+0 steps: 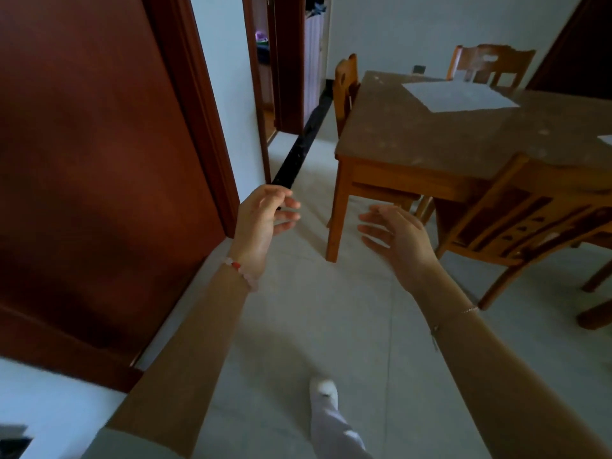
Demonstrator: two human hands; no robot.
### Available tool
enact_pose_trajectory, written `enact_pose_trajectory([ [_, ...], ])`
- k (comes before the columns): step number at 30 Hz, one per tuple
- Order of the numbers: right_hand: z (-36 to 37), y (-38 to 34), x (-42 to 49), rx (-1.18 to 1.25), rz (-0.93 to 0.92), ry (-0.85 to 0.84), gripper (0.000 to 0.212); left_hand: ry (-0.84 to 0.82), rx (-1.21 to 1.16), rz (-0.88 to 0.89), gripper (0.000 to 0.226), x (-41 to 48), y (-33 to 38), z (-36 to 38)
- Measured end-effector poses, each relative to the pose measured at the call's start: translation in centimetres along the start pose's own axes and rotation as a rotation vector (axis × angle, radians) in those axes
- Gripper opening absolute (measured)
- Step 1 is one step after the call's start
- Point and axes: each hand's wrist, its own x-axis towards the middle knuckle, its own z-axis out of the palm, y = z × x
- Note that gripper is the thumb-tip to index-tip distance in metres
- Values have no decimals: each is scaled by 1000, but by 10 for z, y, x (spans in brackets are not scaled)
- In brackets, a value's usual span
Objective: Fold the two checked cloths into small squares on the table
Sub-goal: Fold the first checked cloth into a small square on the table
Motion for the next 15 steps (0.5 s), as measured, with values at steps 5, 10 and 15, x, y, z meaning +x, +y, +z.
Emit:
enact_pose_trajectory([
  [5,14,-22,99,30,39,-50,19,33,49,-5,18,93,6,21],
  [10,38,-42,180,-8,45,-124,20,110,35,-27,15,170,9,26],
  [15,65,-49,257,-20,68,-133,20,134,3,-49,16,253,4,25],
])
